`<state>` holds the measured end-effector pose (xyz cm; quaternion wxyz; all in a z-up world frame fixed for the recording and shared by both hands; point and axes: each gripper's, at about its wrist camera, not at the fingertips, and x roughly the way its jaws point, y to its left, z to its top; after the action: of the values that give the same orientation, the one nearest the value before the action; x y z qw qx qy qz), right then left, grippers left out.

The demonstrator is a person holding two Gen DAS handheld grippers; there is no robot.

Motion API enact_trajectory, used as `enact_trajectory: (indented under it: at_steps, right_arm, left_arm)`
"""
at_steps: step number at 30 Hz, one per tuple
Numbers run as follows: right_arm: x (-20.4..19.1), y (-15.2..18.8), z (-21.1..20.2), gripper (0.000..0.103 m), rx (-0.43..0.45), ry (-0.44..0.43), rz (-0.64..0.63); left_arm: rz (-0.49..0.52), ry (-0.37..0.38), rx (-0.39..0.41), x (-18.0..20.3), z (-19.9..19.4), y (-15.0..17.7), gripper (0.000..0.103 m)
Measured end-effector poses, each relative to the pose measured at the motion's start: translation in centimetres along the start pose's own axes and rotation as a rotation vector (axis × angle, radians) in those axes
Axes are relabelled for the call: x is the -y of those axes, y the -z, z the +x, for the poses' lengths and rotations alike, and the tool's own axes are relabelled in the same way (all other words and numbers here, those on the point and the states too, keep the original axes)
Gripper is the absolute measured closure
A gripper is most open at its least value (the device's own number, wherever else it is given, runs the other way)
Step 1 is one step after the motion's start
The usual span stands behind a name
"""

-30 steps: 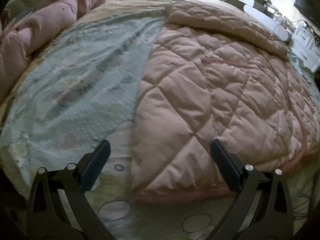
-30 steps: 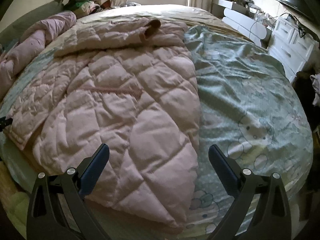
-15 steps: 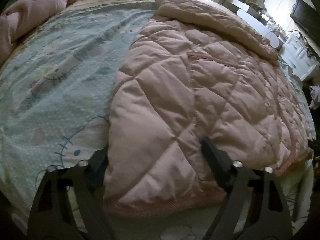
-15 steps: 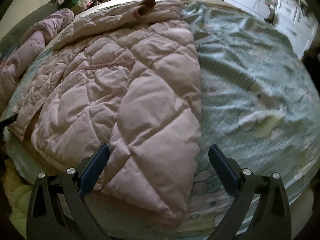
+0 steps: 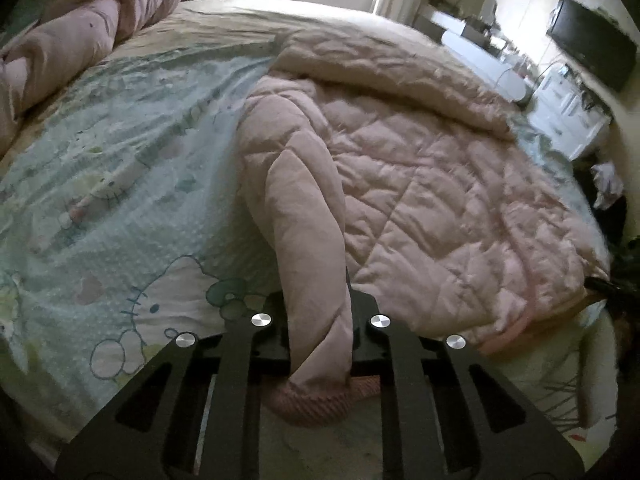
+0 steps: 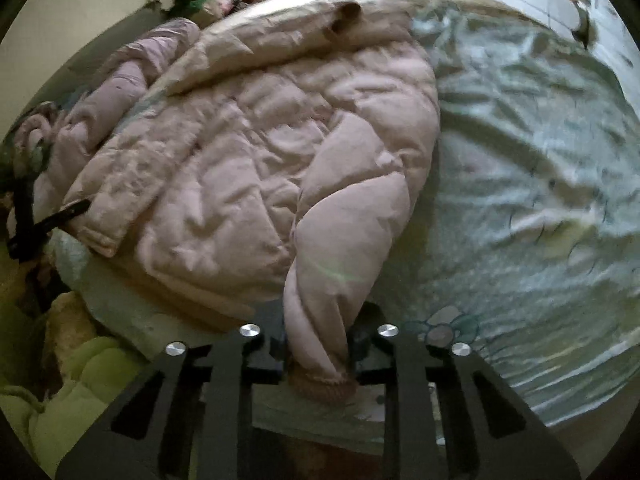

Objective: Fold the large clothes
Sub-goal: 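Lift the held coat edge with both grippers and fold it toward the collar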

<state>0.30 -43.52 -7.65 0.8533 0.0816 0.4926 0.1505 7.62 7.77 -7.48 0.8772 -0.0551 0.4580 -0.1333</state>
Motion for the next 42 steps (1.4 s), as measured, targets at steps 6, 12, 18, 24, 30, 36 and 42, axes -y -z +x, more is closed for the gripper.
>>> enact_trajectory:
  at_steps: [6,12,18,24,30,36,42]
  right_arm:
    - [-0.8,-3.0,-5.4,0.087,0.171,-0.056,-0.027]
    - [-0.7,-8.1,-7.8,0.087,0.318,-0.092,-0.026]
    - [0.8,-14.0,-8.5,0.088,0.432,-0.077,0.015]
    - [1.8,-18.9,-8.0,0.088,0.463,-0.052,0.018]
    - [3.0,-22.2,-6.6,0.088,0.472,-0.022,0.036]
    - [4.6,-24.9,-5.1,0.088,0.469,-0.005,0.066]
    - [6.4,-28.0,-2.7,0.088,0.455,0.006,0.118]
  left_arm:
    - [0.007,0.052,0.078,1.1,-3.5,-1.7,0.095]
    - [0.025,0.069,0.180,2.5,-5.6,-6.7,0.095]
    - [0.025,0.047,0.245,2.4,-5.6,-12.3,0.095]
    - [0.019,0.022,0.271,2.2,-4.4,-17.1,0.095]
    - [0.035,-0.008,0.292,2.9,-3.2,-20.6,0.095]
    - [0.071,-0.054,0.293,3.7,-1.6,-23.2,0.095]
    - [0.087,-0.115,0.284,3.3,1.4,-25.7,0.095]
